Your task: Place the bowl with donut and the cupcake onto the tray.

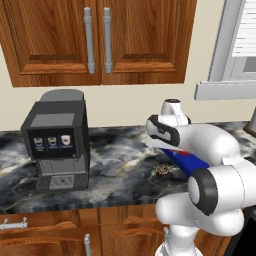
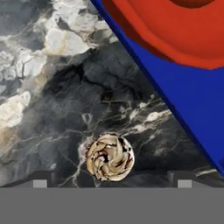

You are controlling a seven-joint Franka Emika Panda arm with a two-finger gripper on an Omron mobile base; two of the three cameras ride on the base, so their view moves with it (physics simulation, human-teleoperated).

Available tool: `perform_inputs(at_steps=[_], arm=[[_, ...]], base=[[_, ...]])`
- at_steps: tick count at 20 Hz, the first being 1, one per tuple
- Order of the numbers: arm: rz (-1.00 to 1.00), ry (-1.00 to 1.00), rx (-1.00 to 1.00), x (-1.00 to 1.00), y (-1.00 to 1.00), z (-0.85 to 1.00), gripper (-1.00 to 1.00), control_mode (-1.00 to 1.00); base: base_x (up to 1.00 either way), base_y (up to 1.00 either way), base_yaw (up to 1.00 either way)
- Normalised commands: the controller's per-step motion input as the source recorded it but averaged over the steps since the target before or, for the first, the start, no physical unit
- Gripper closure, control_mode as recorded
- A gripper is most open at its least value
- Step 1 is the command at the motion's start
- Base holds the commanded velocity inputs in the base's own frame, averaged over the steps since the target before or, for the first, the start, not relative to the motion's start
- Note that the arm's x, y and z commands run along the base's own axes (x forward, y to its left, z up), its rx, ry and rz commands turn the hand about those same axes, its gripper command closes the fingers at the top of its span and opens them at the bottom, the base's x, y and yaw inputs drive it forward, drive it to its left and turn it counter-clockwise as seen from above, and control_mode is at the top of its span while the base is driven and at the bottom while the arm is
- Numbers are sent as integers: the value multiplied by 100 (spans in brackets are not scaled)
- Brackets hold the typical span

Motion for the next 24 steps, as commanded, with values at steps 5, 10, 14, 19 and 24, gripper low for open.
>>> perform_inputs(at_steps=[5,10,14,19,24], arm=[[0,9,0,-2,10,-41,-100,-100],[0,6,0,-19,0,-25,-100,-100],[0,2,0,0,1,-36,-100,-100],[0,0,0,3,8,-28,-100,-100],[0,0,0,6,6,-22,-100,-100]], base=[[0,0,0],[0,0,0],[0,0,0],[0,0,0],[0,0,0]])
